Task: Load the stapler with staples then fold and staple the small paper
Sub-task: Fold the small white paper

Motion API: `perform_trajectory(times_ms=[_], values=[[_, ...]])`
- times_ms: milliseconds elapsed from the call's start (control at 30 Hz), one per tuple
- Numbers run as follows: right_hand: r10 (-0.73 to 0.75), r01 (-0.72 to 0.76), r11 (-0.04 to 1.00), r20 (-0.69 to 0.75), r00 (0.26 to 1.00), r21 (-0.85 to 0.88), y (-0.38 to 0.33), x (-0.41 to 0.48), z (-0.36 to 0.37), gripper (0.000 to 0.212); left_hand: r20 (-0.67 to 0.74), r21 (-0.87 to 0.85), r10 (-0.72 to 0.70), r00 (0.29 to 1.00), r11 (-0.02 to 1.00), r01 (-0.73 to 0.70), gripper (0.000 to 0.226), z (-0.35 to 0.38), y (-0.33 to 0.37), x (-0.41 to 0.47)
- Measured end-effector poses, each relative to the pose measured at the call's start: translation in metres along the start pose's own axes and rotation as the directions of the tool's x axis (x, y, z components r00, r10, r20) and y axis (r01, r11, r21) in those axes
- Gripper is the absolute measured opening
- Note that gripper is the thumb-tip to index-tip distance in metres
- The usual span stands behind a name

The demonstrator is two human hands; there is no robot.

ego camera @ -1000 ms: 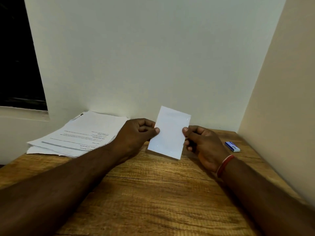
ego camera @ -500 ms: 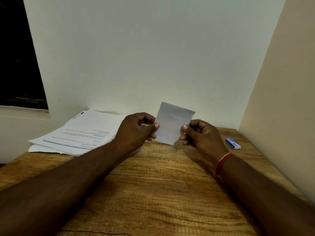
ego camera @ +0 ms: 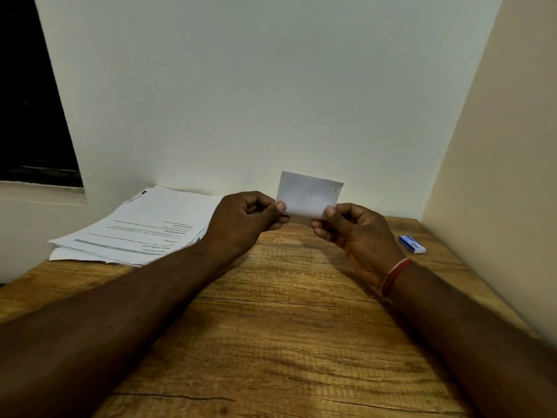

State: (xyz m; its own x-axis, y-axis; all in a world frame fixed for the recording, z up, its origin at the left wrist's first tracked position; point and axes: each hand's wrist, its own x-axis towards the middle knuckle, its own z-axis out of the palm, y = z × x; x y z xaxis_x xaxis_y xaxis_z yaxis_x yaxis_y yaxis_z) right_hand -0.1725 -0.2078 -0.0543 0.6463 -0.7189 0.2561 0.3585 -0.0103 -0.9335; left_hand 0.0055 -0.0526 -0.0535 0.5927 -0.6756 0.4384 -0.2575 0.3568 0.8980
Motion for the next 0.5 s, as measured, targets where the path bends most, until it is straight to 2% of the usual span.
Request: perform_trajectory(times_ms=[100, 333, 500], values=[[-0.022, 0.022, 0.999, 0.006, 1.000, -0.046, -0.0006, -0.0016, 0.0018, 0.019, -0.001, 0.007, -0.012, 1.000, 1.000, 0.012, 0.017, -0.0018, 0.0002, 0.0007], [-0.100, 0.088, 0.968, -0.039, 0.994, -0.237, 0.0005, 0.0014, 0.0045, 0.017, -0.015, 0.033, -0.017, 1.000, 0.999, 0.017, 0.026, -0.0024, 0.0000, 0.0034], [-0.188, 0.159, 0.933, -0.060, 0.980, -0.322, -0.0004, 0.0020, 0.0036, 0.009, -0.109, 0.261, 0.067, 0.992, 0.965, -0.036, 0.025, 0.0012, 0.0021, 0.0033]])
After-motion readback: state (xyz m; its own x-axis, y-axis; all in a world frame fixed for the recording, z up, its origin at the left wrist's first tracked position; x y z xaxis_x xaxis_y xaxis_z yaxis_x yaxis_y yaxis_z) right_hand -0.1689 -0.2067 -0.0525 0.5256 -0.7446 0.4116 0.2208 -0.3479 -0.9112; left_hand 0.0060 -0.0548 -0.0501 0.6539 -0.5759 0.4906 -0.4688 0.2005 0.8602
